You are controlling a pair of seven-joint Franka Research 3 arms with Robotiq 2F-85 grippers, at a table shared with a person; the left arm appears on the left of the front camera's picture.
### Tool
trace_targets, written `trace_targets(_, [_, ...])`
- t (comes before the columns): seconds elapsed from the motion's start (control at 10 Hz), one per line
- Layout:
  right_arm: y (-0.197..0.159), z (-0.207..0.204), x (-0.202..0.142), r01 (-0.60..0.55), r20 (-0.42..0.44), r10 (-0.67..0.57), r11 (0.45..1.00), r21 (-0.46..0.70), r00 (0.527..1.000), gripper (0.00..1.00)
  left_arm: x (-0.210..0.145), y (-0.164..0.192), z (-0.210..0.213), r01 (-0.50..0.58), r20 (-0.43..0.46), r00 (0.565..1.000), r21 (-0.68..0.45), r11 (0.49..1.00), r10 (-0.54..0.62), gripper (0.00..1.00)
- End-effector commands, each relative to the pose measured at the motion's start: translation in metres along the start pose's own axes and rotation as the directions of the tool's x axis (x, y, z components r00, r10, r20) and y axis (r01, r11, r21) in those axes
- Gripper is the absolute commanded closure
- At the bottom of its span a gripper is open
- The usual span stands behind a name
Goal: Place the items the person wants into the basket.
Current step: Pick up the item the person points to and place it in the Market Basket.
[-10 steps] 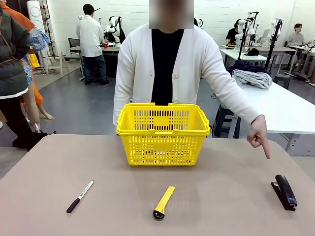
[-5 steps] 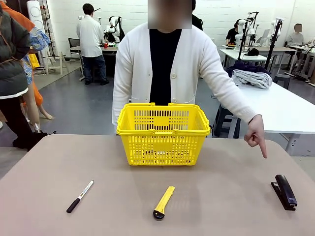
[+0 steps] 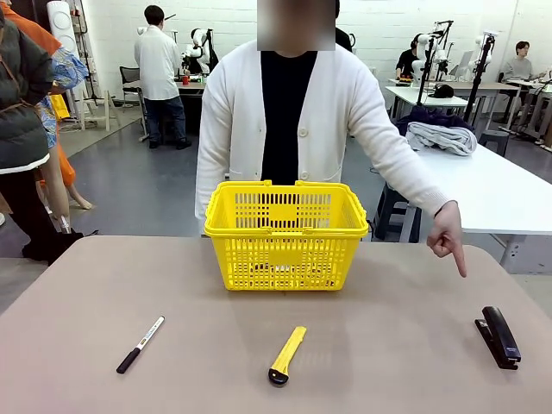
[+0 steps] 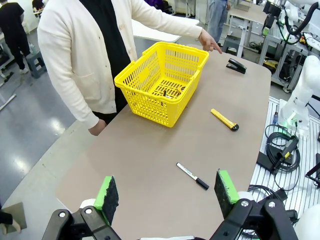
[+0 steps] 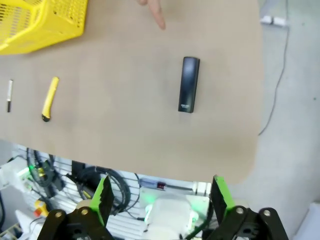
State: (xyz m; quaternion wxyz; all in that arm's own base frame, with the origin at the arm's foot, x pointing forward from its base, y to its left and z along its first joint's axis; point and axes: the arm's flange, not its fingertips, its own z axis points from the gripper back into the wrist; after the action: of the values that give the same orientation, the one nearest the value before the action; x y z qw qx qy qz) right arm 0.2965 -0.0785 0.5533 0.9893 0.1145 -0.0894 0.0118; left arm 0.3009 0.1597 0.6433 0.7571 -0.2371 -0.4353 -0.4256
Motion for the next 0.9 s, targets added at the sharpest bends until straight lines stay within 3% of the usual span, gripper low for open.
trace_targets(0.0, [0.006,0.008,-0.002,-0.017,-0.001,0.017,1.000,-0.020,1.000,0.00,0.001,0.000,0.001,0.001,-0.001,1.000,-0.009,1.000,-0.001,0.00])
trace_targets(0.5, [0.005,0.007,-0.002,-0.014,0.010,0.015,1.000,-0.011,1.000,0.00,0.001,0.000,0.001,0.001,-0.001,1.000,-0.009,1.000,-0.001,0.00])
trace_targets(0.8, [0.025,-0.051,0.011,0.036,0.096,-0.027,0.996,-0.085,0.995,0.00,0.001,0.000,0.001,0.001,-0.001,1.000,-0.009,1.000,-0.001,0.00])
